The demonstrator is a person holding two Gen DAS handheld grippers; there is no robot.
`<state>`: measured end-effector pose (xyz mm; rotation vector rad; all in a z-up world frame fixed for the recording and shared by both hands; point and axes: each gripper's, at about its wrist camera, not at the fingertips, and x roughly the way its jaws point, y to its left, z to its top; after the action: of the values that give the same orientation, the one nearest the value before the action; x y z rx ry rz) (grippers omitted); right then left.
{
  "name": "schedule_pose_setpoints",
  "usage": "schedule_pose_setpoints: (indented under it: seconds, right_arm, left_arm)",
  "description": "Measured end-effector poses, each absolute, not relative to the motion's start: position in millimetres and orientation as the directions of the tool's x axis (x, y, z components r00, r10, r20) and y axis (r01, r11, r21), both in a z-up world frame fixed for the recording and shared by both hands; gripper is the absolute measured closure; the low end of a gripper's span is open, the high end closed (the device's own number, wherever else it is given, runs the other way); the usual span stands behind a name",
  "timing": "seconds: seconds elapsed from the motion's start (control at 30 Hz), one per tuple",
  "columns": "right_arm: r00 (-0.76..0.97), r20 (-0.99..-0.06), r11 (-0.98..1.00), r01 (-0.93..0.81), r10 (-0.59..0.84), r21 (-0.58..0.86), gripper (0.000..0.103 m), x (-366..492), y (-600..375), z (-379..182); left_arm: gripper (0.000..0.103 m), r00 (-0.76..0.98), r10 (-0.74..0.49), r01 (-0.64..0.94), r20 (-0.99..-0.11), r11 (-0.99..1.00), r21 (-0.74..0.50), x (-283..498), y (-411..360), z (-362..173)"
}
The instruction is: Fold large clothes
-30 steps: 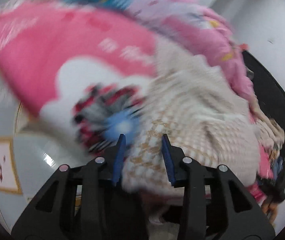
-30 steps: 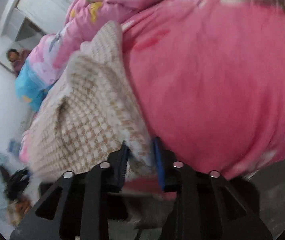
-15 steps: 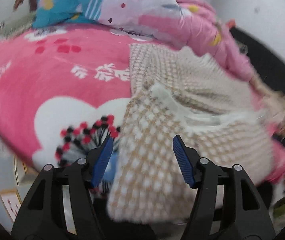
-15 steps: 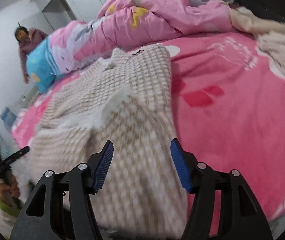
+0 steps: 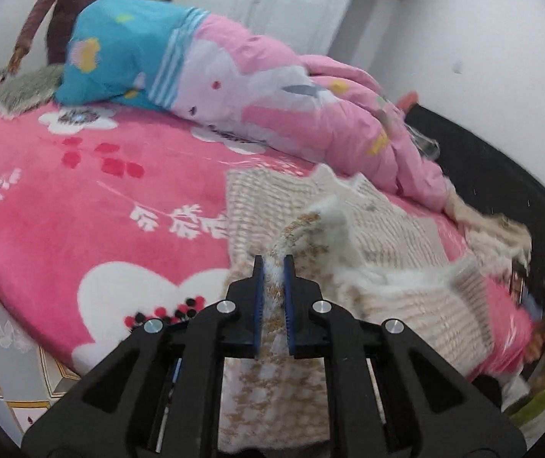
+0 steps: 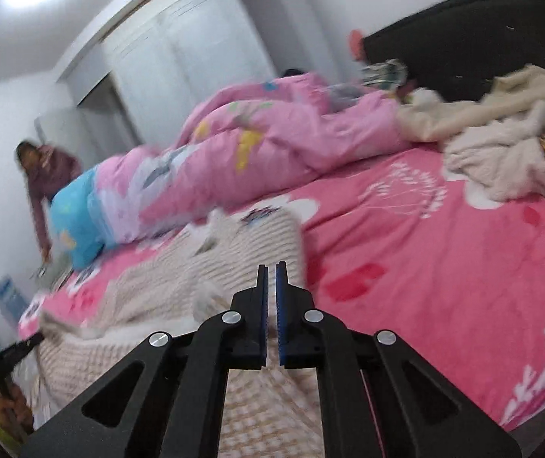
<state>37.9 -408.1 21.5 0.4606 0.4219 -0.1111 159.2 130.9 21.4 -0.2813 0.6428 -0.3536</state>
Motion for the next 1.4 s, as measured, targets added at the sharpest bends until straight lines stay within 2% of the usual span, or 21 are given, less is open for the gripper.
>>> schedule_pose_setpoints:
  seconds: [0.1, 0.17, 0.2, 0.23, 0.3, 0.37, 0.43, 0.5, 0.57, 0.6, 0.67, 0.7, 0.83, 0.93, 1.0, 1.1, 1.13, 1.2, 1.3, 1.33, 1.4]
  right_arm:
    - [0.875, -0.484, 0.858, 0.246, 0.004, 0.452, 0.099, 60, -422, 2]
    - [0.848, -0.526, 0.884, 0.197, 0.064, 0.424, 0.098, 76, -402, 3]
    - [0.842, -0.532, 0.904, 0.156, 0.089, 0.398, 0.093, 80, -389, 8]
    - [0.828, -0.549, 0.929, 0.102, 0.119, 0.355, 0.087, 85, -370, 14]
    - [0.798, -0.575, 0.948, 0.012, 0.182, 0.317, 0.040, 94, -340, 19]
    - [0.723, -0.626, 0.946, -0.119, 0.291, 0.303, 0.039, 107, -301, 19]
    - [0.649, -0.691, 0.947, -0.188, 0.319, 0.261, 0.039, 122, -267, 11]
    - [0.601, -0.755, 0.964, -0.189, 0.263, 0.186, 0.039, 137, -242, -2]
    - [0.552, -0.792, 0.965, -0.188, 0.259, 0.184, 0.042, 153, -228, -21]
    - [0.539, -0.801, 0.965, -0.178, 0.260, 0.193, 0.066, 157, -226, -27]
    - [0.525, -0.803, 0.960, -0.160, 0.281, 0.232, 0.088, 162, -227, -32]
    - [0.543, -0.793, 0.961, -0.155, 0.277, 0.229, 0.095, 158, -226, -29]
    - [0.674, -0.707, 0.976, -0.122, 0.214, 0.179, 0.098, 126, -218, 7]
    - [0.788, -0.603, 0.992, -0.080, 0.125, 0.100, 0.098, 105, -210, 33]
    - [0.789, -0.605, 0.993, -0.064, 0.111, 0.098, 0.098, 115, -207, 23]
    - [0.739, -0.663, 0.989, -0.040, 0.123, 0.140, 0.098, 140, -207, -9]
    - [0.746, -0.650, 0.984, -0.040, 0.144, 0.173, 0.098, 139, -207, -9]
    - [0.786, -0.607, 0.990, -0.041, 0.113, 0.131, 0.098, 128, -204, -2]
    - [0.787, -0.615, 0.999, -0.032, 0.050, 0.041, 0.098, 139, -195, -19]
    - [0.774, -0.632, 0.999, -0.032, 0.042, 0.027, 0.098, 144, -193, -28]
    - [0.751, -0.659, 0.998, -0.020, 0.049, 0.052, 0.098, 148, -195, -40]
  left_arm:
    - [0.094, 0.695, -0.396, 0.196, -0.600, 0.908, -0.371, 192, 123, -10]
    - [0.093, 0.659, -0.380, 0.173, -0.649, 0.916, -0.361, 206, 116, -27]
    - [0.093, 0.654, -0.384, 0.166, -0.652, 0.914, -0.371, 206, 117, -32]
    - [0.093, 0.660, -0.394, 0.165, -0.639, 0.907, -0.388, 203, 119, -32]
    - [0.093, 0.672, -0.408, 0.169, -0.618, 0.897, -0.408, 198, 123, -31]
    - [0.093, 0.671, -0.410, 0.163, -0.618, 0.894, -0.416, 196, 125, -33]
    - [0.092, 0.668, -0.409, 0.158, -0.622, 0.894, -0.419, 195, 125, -36]
    - [0.092, 0.666, -0.392, 0.154, -0.634, 0.905, -0.397, 196, 123, -36]
    - [0.091, 0.676, -0.377, 0.162, -0.634, 0.915, -0.371, 191, 119, -35]
    - [0.091, 0.678, -0.367, 0.163, -0.637, 0.920, -0.357, 191, 117, -34]
    - [0.091, 0.689, -0.344, 0.175, -0.638, 0.933, -0.314, 190, 112, -34]
    - [0.091, 0.692, -0.338, 0.182, -0.638, 0.937, -0.298, 190, 110, -34]
    - [0.094, 0.734, -0.376, 0.240, -0.565, 0.922, -0.303, 175, 109, -15]
    - [0.094, 0.797, -0.351, 0.261, -0.491, 0.934, -0.244, 162, 104, 6]
    - [0.094, 0.796, -0.329, 0.249, -0.508, 0.943, -0.220, 170, 100, 4]
    - [0.094, 0.727, -0.329, 0.191, -0.603, 0.940, -0.283, 198, 105, -26]
    - [0.094, 0.723, -0.337, 0.184, -0.604, 0.935, -0.301, 198, 108, -28]
    - [0.093, 0.743, -0.343, 0.193, -0.574, 0.932, -0.307, 191, 113, -24]
    - [0.087, 0.744, -0.284, 0.153, -0.604, 0.953, -0.260, 193, 115, -29]
    - [0.079, 0.744, -0.257, 0.130, -0.617, 0.961, -0.243, 194, 116, -30]
    - [0.077, 0.769, -0.221, 0.102, -0.601, 0.969, -0.226, 186, 119, -21]
